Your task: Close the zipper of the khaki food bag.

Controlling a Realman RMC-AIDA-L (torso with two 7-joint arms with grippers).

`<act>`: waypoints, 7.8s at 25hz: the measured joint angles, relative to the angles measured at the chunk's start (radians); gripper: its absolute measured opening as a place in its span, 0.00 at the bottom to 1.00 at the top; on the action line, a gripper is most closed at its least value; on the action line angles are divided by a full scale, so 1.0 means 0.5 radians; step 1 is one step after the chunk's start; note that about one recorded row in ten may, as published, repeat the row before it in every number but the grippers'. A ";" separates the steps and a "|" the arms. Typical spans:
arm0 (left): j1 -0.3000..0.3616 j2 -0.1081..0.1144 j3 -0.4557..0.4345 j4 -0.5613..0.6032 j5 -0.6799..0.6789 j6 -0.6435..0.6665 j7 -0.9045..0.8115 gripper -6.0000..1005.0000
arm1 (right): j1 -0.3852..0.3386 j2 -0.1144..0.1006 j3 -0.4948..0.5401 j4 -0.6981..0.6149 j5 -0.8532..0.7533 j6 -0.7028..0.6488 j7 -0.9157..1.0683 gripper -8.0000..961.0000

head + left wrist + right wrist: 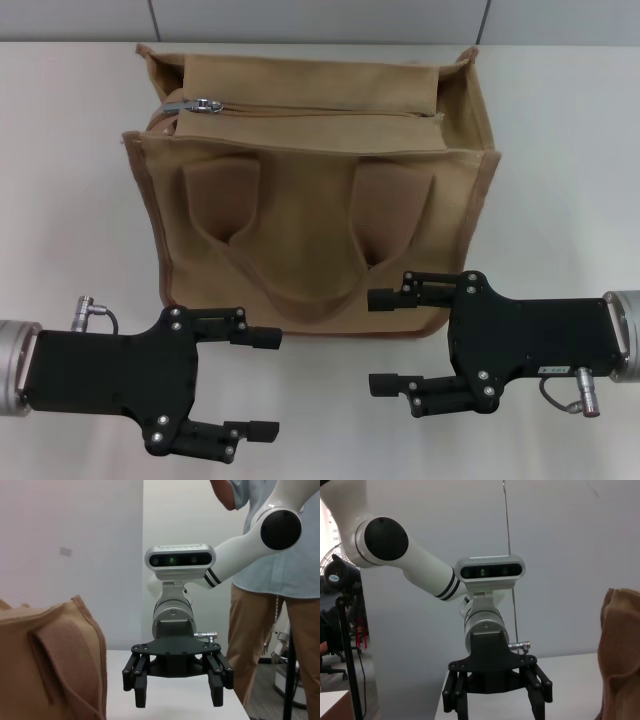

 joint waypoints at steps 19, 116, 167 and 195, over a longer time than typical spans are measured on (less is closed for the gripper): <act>-0.013 -0.026 -0.003 0.026 -0.018 -0.044 0.012 0.75 | 0.028 0.012 0.016 -0.002 0.016 0.018 -0.008 0.79; 0.026 -0.049 -0.763 -0.855 -1.100 -0.455 0.512 0.04 | 0.084 0.021 0.022 0.555 0.372 -0.054 -0.435 0.79; -0.256 -0.055 -0.814 -1.113 -1.054 -0.247 0.262 0.04 | 0.691 0.025 -0.058 0.894 1.322 0.269 2.879 0.79; -0.357 -0.055 -0.814 -1.171 -1.050 -0.264 0.278 0.05 | 0.833 0.025 -0.165 0.794 1.324 0.398 2.899 0.79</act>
